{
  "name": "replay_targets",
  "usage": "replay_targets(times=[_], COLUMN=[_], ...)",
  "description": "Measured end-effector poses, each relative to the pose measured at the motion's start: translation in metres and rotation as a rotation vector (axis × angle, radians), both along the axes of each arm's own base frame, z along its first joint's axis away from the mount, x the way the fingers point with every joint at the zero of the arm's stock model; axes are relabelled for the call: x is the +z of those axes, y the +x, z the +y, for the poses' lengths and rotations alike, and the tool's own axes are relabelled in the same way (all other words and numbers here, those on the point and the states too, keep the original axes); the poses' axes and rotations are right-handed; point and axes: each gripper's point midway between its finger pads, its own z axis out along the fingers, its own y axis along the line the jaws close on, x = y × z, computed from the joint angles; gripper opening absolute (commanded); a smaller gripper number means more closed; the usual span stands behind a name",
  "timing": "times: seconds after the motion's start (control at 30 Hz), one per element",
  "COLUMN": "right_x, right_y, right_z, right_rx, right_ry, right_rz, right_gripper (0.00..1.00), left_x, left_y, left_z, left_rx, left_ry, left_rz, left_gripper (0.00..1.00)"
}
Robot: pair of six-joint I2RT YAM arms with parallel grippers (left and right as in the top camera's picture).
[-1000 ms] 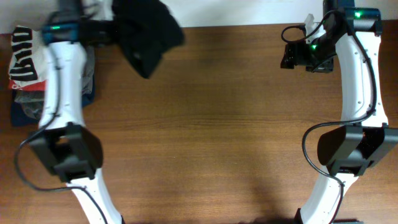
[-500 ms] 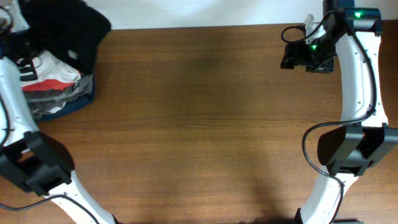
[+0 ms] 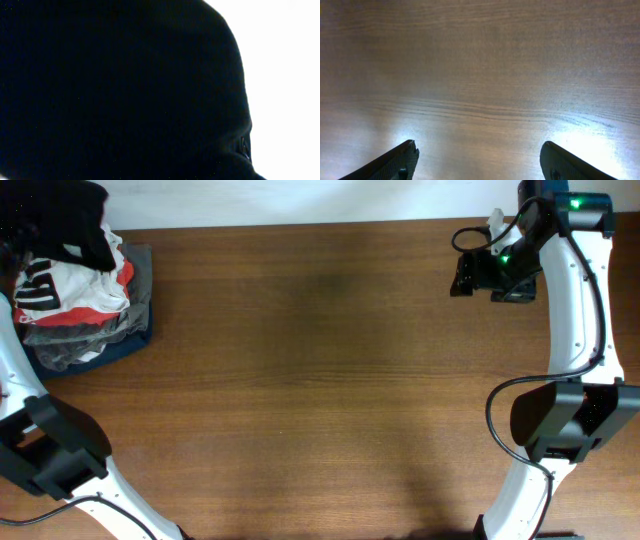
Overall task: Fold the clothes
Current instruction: 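Lower the shirt onto the stack top and open the left gripper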
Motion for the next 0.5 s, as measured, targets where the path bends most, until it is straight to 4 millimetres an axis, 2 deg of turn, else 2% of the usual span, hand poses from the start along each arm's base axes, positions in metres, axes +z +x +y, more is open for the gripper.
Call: replay_targets(times=[0.1, 0.2, 0.33, 0.43, 0.5], right_x=[0.000, 0.000, 0.000, 0.000, 0.000], right_y=[-0.001, -0.001, -0.001, -0.001, -0.001], right_z=[0.000, 0.001, 0.001, 0.001, 0.001], right_rx=[0.000, 0.000, 0.001, 0.001, 0.001], right_ry=[0.001, 0.004, 0.006, 0.007, 0.008], right_rz=[0.006, 0.005, 0.006, 0.005, 0.005], right_gripper=[0.83, 0.83, 0.83, 0.83, 0.83], left_x=[-0.002, -0.016, -0.064, -0.105, -0.125], left_y=[0.006, 0.021, 0.034, 0.035, 0.031], left_z=[0.005, 0.010, 0.015, 0.020, 0.022], left_rx=[0.036, 0.029, -0.002, -0.021, -0.042], left_ry=[-0.038, -0.069, -0.139, -0.191, -0.226], left_rz=[-0.021, -0.048, -0.016, 0.033, 0.063], left_gripper=[0.01, 0.01, 0.01, 0.01, 0.01])
